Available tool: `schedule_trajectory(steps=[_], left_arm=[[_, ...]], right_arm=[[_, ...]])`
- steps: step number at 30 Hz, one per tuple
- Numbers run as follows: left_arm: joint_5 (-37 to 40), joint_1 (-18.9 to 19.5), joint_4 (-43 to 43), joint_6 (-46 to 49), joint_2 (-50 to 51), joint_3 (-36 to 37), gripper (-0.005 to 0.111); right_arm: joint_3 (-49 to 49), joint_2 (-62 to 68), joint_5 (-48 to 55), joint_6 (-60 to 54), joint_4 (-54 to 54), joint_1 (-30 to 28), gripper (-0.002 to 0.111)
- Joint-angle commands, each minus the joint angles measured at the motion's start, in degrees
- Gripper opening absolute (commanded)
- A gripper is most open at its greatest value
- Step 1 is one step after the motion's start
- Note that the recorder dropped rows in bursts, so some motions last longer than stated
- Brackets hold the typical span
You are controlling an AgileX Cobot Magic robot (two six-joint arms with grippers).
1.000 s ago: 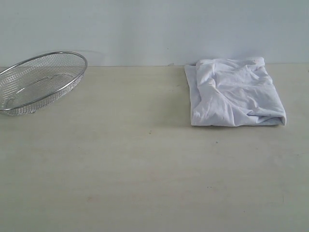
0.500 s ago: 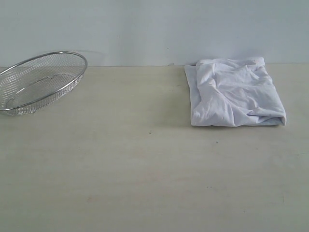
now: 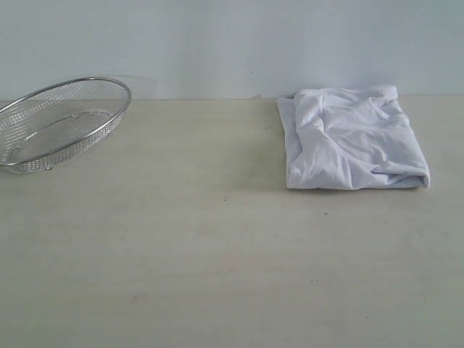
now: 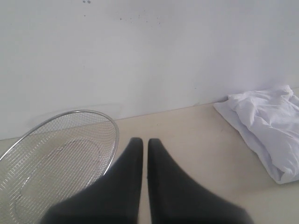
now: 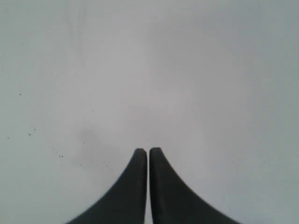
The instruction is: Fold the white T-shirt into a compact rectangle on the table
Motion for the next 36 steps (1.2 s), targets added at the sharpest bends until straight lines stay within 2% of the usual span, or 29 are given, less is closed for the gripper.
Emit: schedule_trajectory(steps=[1,8,9,11,12,14,17,22,32,36], left_arm=[[0.02,-0.28,-0.39,-0.56,-0.24,0.15,0.004],[0.02,-0.28,-0.39,-0.56,-0.24,0.15,0.004],[0.02,-0.28,-0.39,-0.56,-0.24,0.15,0.004],[0.02,-0.28,-0.39,-0.56,-0.24,0.15,0.004],[0.02,-0.28,-0.39,-0.56,-0.24,0.15,0.004],[0.00,-0.28,-0.39,-0.56,-0.34,0.15,0.004],[0.00,-0.28,-0.39,-0.56,-0.34,0.15,0.004],[0.00,-0.28,-0.39,-0.56,-0.34,0.15,0.004],[0.00,-0.28,-0.39,-0.56,-0.34,0.15,0.004],[0.00,-0.28,-0.39,-0.56,-0.34,0.15,0.004]], right_arm=[[0.18,-4.69,0.07,-0.14,-0.22,0.12,0.000],[0.18,-13.30,0.88,-1.40,-0.39,0.00,0.000],[0.18,-14.78,3.87,-2.72,-0.39,0.00,0.000],[1.35,-16.20,17.73,-10.39,-0.83,0.00,0.000],[2.51,-16.20,19.84,-13.00,-0.81,0.00,0.000],[7.22,-16.20,19.53,-18.34,-0.81,0.00,0.000],[16.85,-16.20,12.25,-19.26,-0.81,-0.08,0.000],[23.63,-16.20,5.92,-19.26,-0.81,-0.08,0.000],[23.63,-16.20,25.00,-18.46,-0.70,-0.08,0.000],[23.63,-16.20,25.75,-16.76,-0.70,-0.08,0.000]])
